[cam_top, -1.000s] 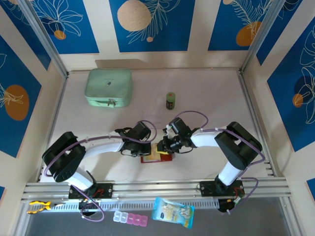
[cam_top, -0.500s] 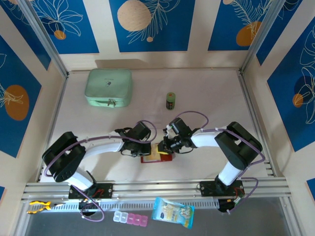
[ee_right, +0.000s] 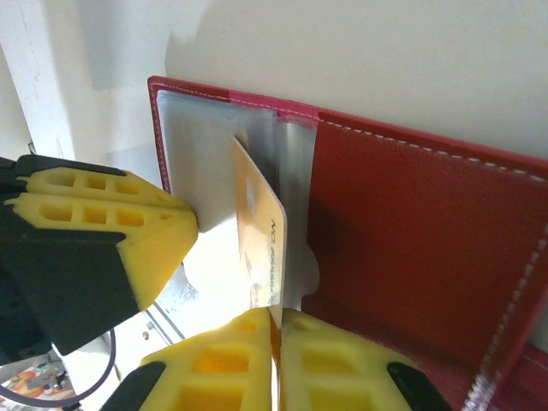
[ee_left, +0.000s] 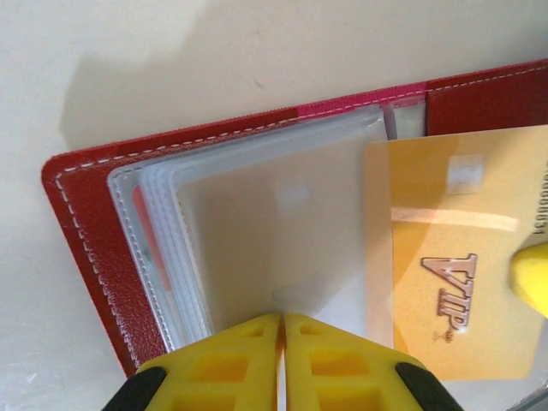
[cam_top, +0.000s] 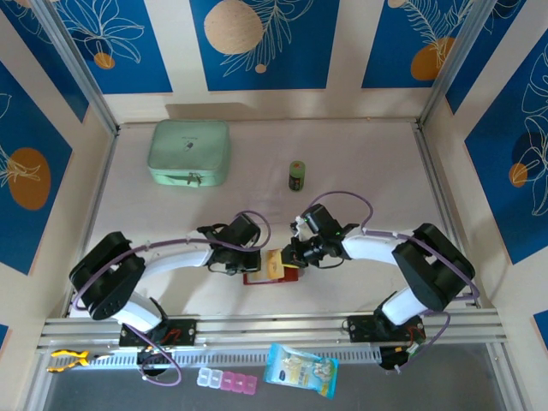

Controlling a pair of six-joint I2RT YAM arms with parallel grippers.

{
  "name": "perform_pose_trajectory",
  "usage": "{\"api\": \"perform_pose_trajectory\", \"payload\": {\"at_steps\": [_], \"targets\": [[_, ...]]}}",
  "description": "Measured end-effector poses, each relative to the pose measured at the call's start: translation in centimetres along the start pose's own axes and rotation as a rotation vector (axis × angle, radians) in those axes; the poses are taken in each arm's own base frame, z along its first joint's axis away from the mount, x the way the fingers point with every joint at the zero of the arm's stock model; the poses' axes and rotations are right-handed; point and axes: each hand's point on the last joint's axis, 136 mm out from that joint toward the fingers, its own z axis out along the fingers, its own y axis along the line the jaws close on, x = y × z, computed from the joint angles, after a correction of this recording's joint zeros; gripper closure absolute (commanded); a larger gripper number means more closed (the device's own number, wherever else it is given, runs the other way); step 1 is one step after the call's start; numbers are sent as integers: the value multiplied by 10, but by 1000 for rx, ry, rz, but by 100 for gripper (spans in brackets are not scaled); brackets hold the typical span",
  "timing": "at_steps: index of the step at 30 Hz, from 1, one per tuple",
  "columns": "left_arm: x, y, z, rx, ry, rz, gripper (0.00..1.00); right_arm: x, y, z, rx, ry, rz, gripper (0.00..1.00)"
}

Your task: Take the credit cards out of the card holder

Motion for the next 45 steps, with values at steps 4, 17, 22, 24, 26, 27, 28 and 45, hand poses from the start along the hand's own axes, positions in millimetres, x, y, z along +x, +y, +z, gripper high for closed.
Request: {"api": "perform_pose_trajectory", "payload": {"at_steps": [4,17,22,24,26,27,28,45], "targets": [[0,1,-2,-1,-11,1,89,2,1,-8,15,-14,-23,95],[-19,-9,-46,43,-171,30,74,-1,13,-45,93,-99,-247,96],[-22,-2,-68,38,-241,38,69,-14,33,-63,120,-141,-460,95],[-21,6,-74,25,-261,35,67,-20,39,-70,147,-148,-548,97],[-19,14,-79,13,-276,25,66,-26,47,-76,175,-145,-648,99],[-19,17,-81,7,-282,21,65,-28,51,-79,185,-141,-695,100],[-18,21,-83,2,-289,15,64,-32,55,-81,199,-133,-751,100],[-3,56,-94,-46,-294,-46,61,-113,80,-64,316,121,-1297,100]]}}
